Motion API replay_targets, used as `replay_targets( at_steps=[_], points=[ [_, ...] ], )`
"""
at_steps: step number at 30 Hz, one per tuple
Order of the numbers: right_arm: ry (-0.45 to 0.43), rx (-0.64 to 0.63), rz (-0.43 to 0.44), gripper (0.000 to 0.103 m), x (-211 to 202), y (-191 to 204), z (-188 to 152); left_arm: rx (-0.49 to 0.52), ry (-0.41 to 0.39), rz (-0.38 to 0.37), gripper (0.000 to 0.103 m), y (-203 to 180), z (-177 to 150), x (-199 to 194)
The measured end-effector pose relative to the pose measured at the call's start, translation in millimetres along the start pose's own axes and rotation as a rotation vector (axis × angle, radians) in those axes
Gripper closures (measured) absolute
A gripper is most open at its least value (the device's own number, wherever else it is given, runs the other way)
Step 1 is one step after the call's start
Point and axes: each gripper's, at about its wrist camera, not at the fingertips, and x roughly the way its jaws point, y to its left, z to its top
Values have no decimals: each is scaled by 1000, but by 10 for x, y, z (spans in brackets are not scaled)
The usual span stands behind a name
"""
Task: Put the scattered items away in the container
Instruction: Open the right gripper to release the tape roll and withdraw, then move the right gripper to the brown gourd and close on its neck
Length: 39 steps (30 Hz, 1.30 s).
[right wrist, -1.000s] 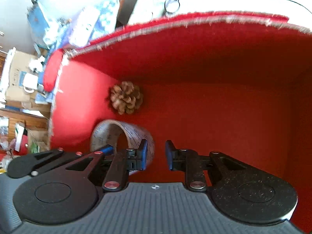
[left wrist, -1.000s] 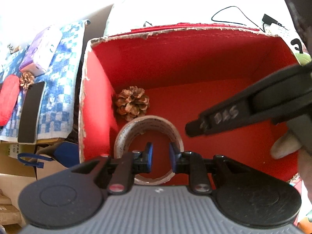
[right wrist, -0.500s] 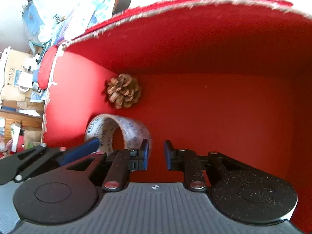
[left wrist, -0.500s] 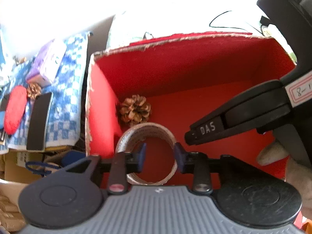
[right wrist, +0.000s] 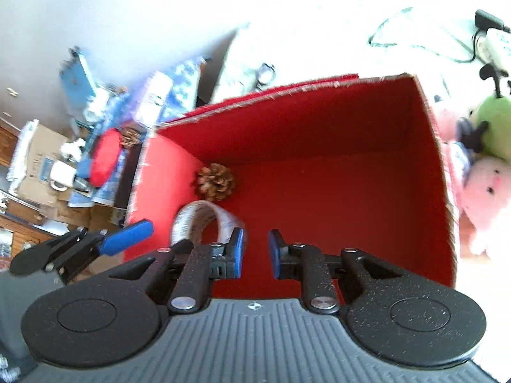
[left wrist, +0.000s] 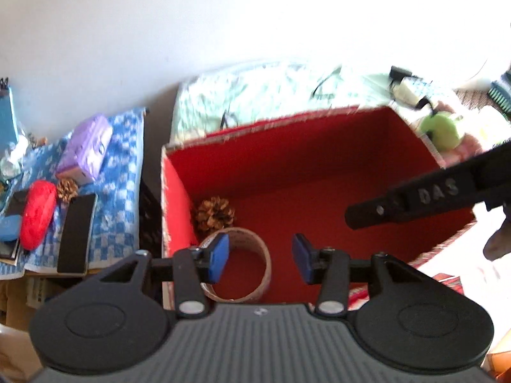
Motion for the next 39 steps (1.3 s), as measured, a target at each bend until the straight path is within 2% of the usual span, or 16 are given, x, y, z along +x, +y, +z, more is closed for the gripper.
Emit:
replay_targets(
  at_steps=[3, 7, 11, 13, 14, 17, 20, 23, 27, 32, 39],
  points=[
    [-47, -21, 5, 81, -256, 71, -166, -18, -39, -28, 49, 73, -70, -238],
    [-63, -13, 35, 81, -434, 82, -389, -29, -56, -78, 46, 99, -242, -436],
    [-80, -53, 56, 81, -558, 48, -589, -52, -72, -112, 23, 72, -541, -593],
    [-85, -90, 75, 79, -612, 22, -697, -68, -68, -131, 19, 68, -712, -638],
    [-78, -103, 85, 79, -620, -4, -759, -70, -61, -138, 19, 60, -790, -647],
    [-32, -136, 87, 79, -541, -103, -907, -107, -16, -154, 30, 21, -982, -607],
    [18, -136, 72, 78, -403, -247, -965, -190, 55, -213, 31, -42, -1140, -524],
    [43, -161, 79, 78, -384, -368, -999, -206, 97, -210, 32, -238, -1229, -483],
    [95, -133, 107, 78, -338, -609, -988, -231, 172, -221, 32, -500, -1340, -359],
    [161, -167, 140, 78, -247, -718, -1051, -260, 211, -175, 39, -716, -1478, -267],
    [203, -212, 263, 78, -125, -547, -1044, -329, 222, -141, 39, -806, -1546, -156]
  ],
)
